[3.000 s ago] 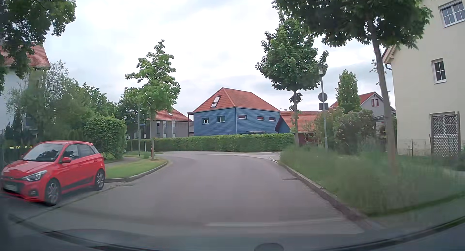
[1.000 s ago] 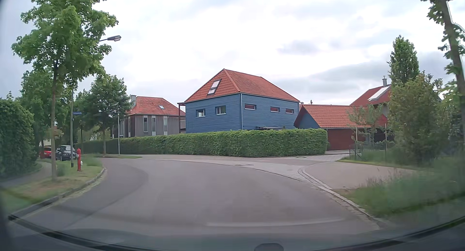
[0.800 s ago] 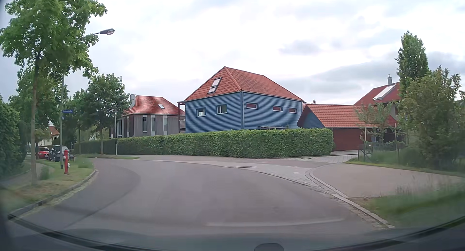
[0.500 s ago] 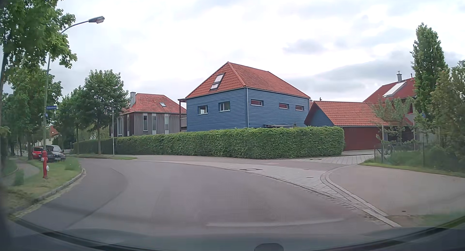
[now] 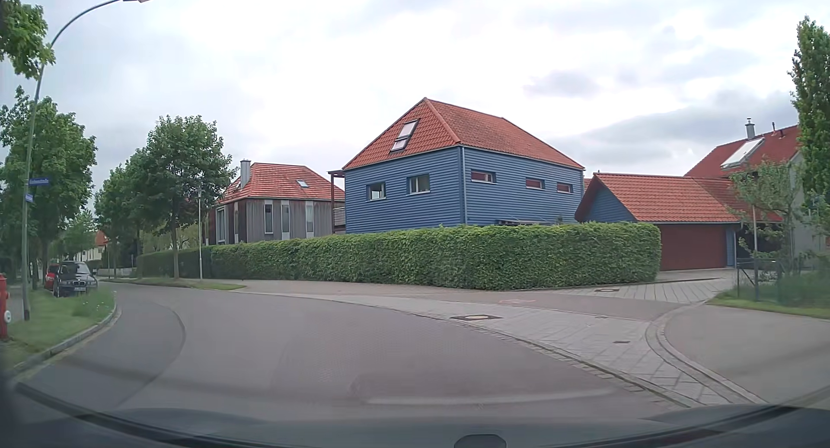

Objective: Follow the waypoints while adhering to traffic rules and regulations

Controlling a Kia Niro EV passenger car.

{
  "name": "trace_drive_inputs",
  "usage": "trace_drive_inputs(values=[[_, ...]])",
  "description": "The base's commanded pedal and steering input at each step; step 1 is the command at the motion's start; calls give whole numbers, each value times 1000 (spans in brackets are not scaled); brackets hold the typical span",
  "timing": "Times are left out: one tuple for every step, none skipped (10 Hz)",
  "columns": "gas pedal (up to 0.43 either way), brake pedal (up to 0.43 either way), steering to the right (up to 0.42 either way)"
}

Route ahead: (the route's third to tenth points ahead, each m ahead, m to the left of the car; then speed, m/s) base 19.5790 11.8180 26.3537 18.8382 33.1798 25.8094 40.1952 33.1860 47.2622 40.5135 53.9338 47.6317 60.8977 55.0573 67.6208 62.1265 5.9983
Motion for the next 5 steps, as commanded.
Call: trace_drive_inputs(values=[[20,0,-90],[20,0,-97],[20,0,-104],[20,0,-113],[20,0,-120]])
